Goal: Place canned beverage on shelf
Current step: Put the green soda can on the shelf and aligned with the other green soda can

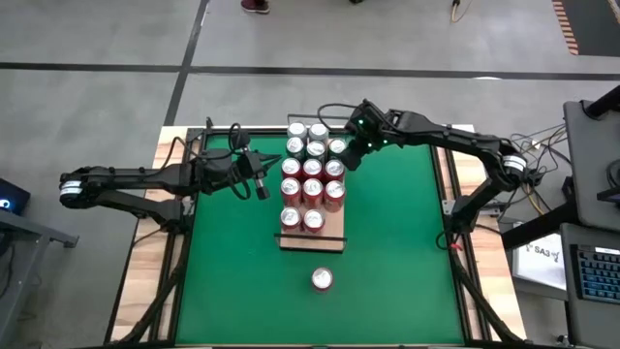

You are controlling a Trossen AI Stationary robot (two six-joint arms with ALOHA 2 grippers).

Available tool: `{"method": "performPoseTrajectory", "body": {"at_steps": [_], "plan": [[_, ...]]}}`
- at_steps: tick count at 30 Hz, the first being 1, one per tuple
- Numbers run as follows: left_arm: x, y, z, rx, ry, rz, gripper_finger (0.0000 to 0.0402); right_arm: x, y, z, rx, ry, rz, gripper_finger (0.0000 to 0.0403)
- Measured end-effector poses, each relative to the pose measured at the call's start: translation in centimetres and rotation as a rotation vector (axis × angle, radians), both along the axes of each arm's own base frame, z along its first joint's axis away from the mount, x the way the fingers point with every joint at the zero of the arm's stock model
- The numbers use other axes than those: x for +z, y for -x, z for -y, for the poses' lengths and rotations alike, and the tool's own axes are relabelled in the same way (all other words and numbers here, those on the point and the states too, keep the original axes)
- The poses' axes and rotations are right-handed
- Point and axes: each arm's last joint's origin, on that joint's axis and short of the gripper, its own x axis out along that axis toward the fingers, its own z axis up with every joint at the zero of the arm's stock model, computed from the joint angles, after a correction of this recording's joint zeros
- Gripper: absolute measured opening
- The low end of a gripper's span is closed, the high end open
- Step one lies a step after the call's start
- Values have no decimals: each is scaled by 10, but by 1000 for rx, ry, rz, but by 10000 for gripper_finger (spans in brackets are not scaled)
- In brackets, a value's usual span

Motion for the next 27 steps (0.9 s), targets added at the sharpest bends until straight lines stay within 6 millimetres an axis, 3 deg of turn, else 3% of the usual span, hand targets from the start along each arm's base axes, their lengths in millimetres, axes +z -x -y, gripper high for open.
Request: {"method": "performPoseTrajectory", "body": {"at_steps": [5, 9, 21, 27], "plan": [[0, 0, 0, 2, 7, -1, 0, 20, -2, 1, 22, 55, 64, 9], [0, 0, 0, 2, 7, -1, 0, 25, -9, 5, 56, 115, 114, 9], [0, 0, 0, 1, 7, -2, 0, 0, -29, 15, 124, 131, 76, 9], [-1, 0, 0, 1, 7, -4, 0, -3, -30, 16, 113, 143, 64, 9]]}}
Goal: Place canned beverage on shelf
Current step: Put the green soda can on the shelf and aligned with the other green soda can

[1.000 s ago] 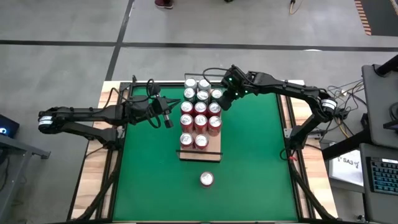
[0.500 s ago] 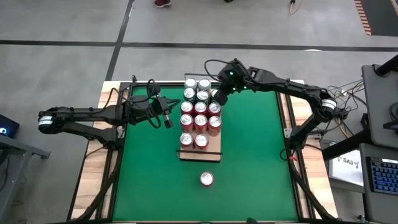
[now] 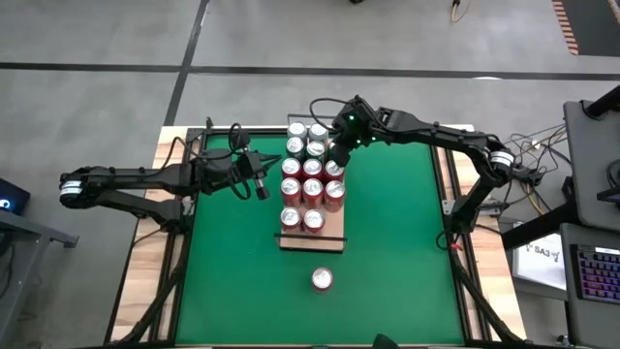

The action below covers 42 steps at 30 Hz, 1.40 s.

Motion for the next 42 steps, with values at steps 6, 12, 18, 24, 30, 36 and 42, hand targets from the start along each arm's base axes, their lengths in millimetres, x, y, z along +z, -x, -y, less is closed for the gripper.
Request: {"method": "performPoseTrajectory", "body": {"at_steps": [6, 12, 18, 24, 30, 36, 42], "plan": [[0, 0, 0, 0, 0, -1, 0, -6, -4, 2, -5, -6, -4, 9], [-1, 0, 0, 0, 1, -7, 0, -11, -9, 5, -9, -4, -10, 9], [-1, 0, 0, 0, 0, -7, 0, -10, -7, 5, -62, 8, -20, 9], [-1, 0, 0, 0, 0, -8, 0, -9, -6, 5, -136, -37, 6, 9], [-1, 0, 0, 0, 1, -15, 0, -2, -4, 5, -161, -26, 42, 9], [-1, 0, 0, 0, 2, -14, 0, 13, 5, 4, -163, 18, 33, 9], [-1, 0, 0, 4, 19, -4, 0, 7, 18, 14, -209, 42, -63, 9]]}}
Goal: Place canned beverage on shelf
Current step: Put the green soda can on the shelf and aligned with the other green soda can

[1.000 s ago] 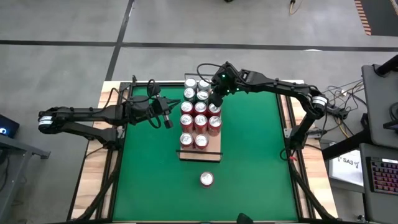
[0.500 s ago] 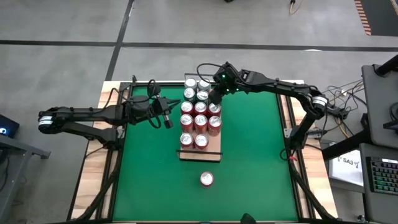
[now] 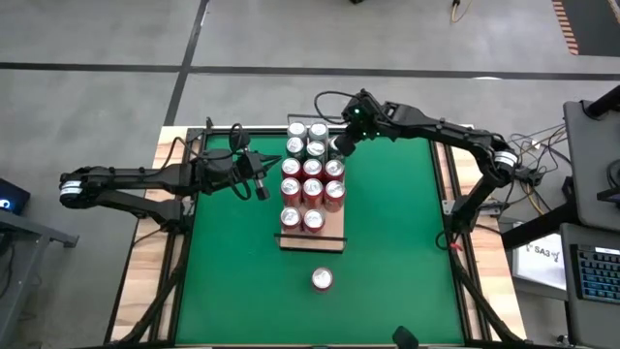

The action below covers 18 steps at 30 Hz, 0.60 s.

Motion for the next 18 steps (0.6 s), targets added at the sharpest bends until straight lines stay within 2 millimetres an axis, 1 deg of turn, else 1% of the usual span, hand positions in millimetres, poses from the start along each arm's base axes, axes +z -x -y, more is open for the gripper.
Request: {"method": "performPoseTrajectory", "body": {"at_steps": [10, 18], "plan": [[0, 0, 0, 0, 7, 4, 0, -18, 2, -4, -3, -38, -41, 9], [0, 0, 1, 5, 28, 16, 0, -19, -3, -14, 17, -54, -40, 9]]}}
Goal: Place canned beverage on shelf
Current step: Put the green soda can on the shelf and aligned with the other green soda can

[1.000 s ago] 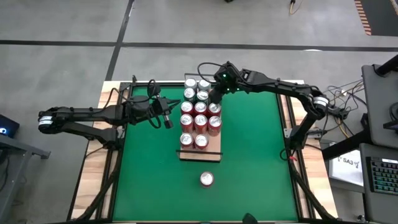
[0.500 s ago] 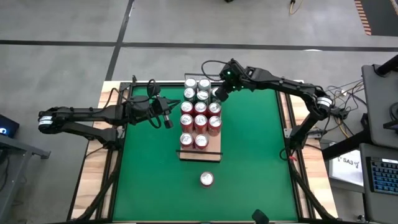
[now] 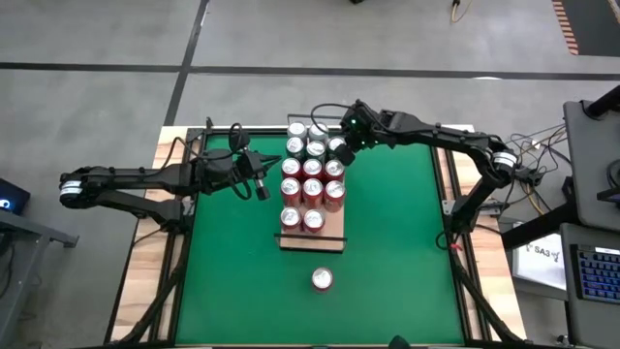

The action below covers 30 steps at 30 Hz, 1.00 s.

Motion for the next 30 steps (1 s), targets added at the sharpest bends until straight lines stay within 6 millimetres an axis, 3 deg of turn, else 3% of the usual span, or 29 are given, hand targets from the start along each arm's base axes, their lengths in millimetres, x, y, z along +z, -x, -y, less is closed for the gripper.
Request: {"method": "performPoseTrajectory", "body": {"at_steps": [22, 30], "plan": [[0, -1, 8, -31, 25, 11, 0, 3, 1, -13, 9, -54, -2, 9], [0, -1, 9, -29, 38, 17, 0, 20, 7, -16, -2, 9, 26, 9]]}}
